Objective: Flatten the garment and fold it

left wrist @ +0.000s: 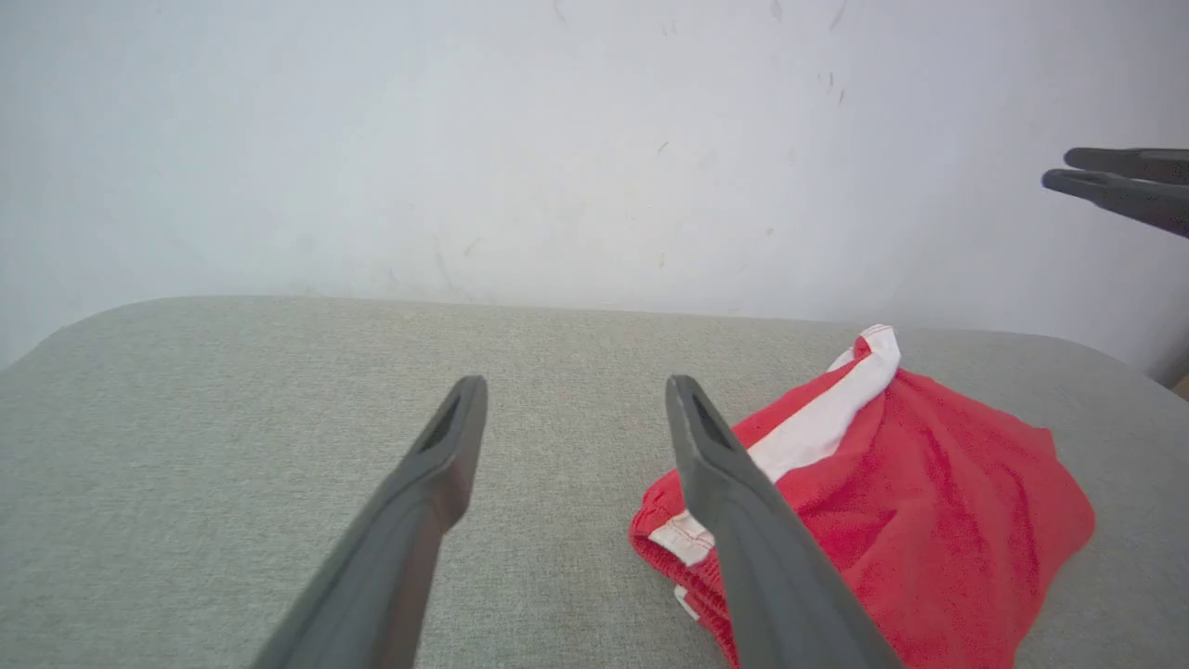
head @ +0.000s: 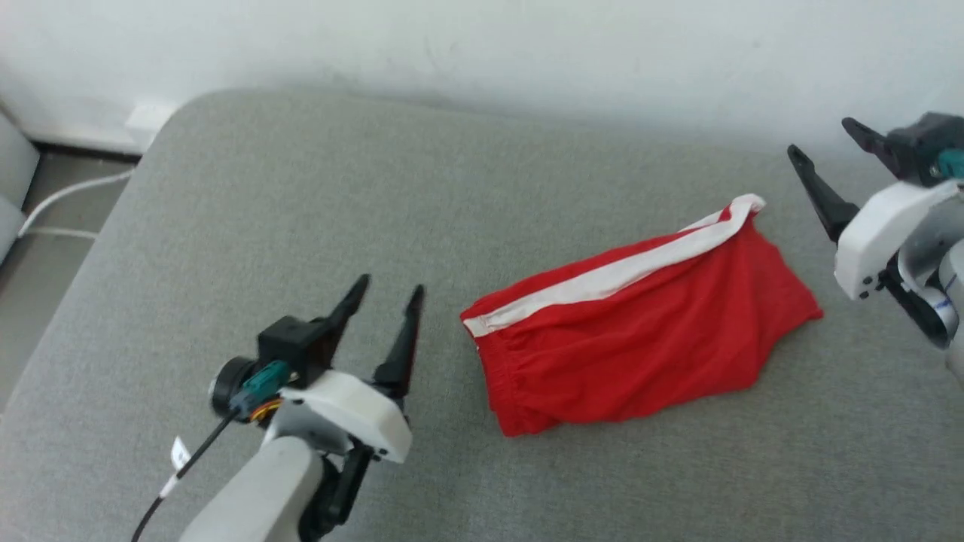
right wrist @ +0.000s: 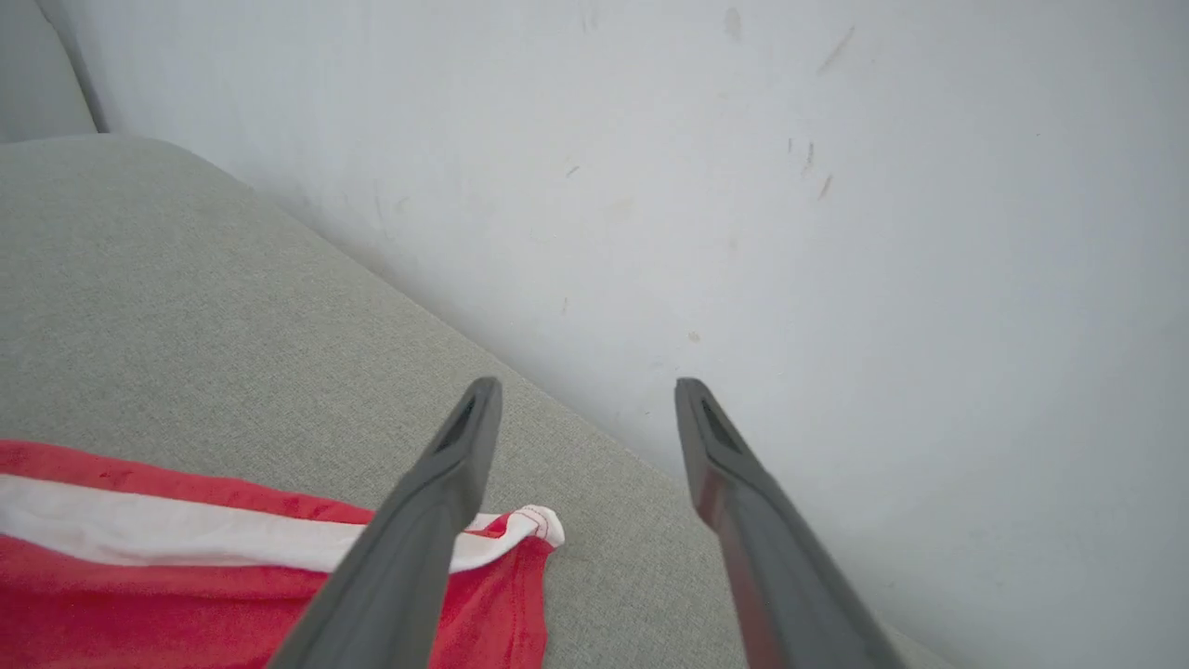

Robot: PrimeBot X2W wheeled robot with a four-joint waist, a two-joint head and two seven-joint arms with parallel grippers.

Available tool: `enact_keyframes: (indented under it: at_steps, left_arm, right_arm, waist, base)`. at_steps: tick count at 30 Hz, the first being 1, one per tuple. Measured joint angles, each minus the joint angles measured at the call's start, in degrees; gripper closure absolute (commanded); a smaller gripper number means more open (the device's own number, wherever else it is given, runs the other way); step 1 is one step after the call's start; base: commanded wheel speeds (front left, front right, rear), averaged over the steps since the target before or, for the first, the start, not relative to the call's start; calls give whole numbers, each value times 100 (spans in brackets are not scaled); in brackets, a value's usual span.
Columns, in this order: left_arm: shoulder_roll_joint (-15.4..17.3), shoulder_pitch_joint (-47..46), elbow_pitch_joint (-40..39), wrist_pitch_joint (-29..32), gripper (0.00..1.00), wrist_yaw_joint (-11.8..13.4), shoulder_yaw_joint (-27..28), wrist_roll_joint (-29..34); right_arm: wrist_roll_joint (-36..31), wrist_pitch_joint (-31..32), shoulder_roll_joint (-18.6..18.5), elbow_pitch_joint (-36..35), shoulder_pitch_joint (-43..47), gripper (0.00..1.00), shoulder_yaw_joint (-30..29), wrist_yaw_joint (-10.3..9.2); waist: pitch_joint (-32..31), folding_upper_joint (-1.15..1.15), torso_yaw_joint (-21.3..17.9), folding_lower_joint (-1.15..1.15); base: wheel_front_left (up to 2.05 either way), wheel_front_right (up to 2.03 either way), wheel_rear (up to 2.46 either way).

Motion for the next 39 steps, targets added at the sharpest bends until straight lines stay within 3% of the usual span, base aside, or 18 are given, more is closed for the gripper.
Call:
enact_keyframes:
  at_steps: [4, 9, 14, 21, 24, 27, 36, 39]
  left_arm:
    - [40, 446, -249, -166, 0, 308, 423, -78]
    - [-74, 1058, -610, -222, 0, 587, 1024, 63]
    - [-448, 1745, -981, -223, 0, 552, 1636, 489]
    - [-869, 2465, -946, -223, 0, 186, 1898, 1081]
    - [-972, 2567, -784, -223, 0, 47, 1841, 1194]
    - [-991, 2567, -564, -185, 0, -70, 1660, 1233]
    - [-1213, 2114, -405, 1024, 0, -165, 1284, 1096]
    - [-1256, 1949, -243, 1307, 0, 67, 1311, 1104]
  right_arm:
    - [-210, -338, 110, -87, 451, 0, -513, 1]
    - [-619, -431, 338, -554, 1352, 0, -1595, 0]
    - [-1299, -435, 853, -1672, 2619, 0, -3027, 1]
    - [-2240, -436, 2152, -3254, 4373, 0, -4511, 0]
    - [-2532, -417, 2607, -3755, 4872, 0, -4807, 0]
    - [-2614, -314, 2819, -4094, 5170, 0, -4940, 0]
    - [-2631, -94, 2896, -4521, 5300, 0, -4946, 0]
    - [-2626, -74, 2897, -4550, 5291, 0, -4905, 0]
  waist:
    - [-349, 0, -134, 0]
    - [-671, 0, -371, 0]
    - [-865, 0, -630, 1]
    - [-1034, 0, -863, 1]
    - [-1028, 0, -912, 1]
    - [-949, 0, -946, 2]
    - [-603, 0, -1120, 3]
    - [-486, 0, -1225, 3]
  base:
    - [0, 0, 0]
    - [0, 0, 0]
    - [0, 0, 0]
    - [0, 0, 0]
    - [0, 0, 0]
    - [0, 0, 0]
    - [0, 0, 0]
    - [0, 0, 0]
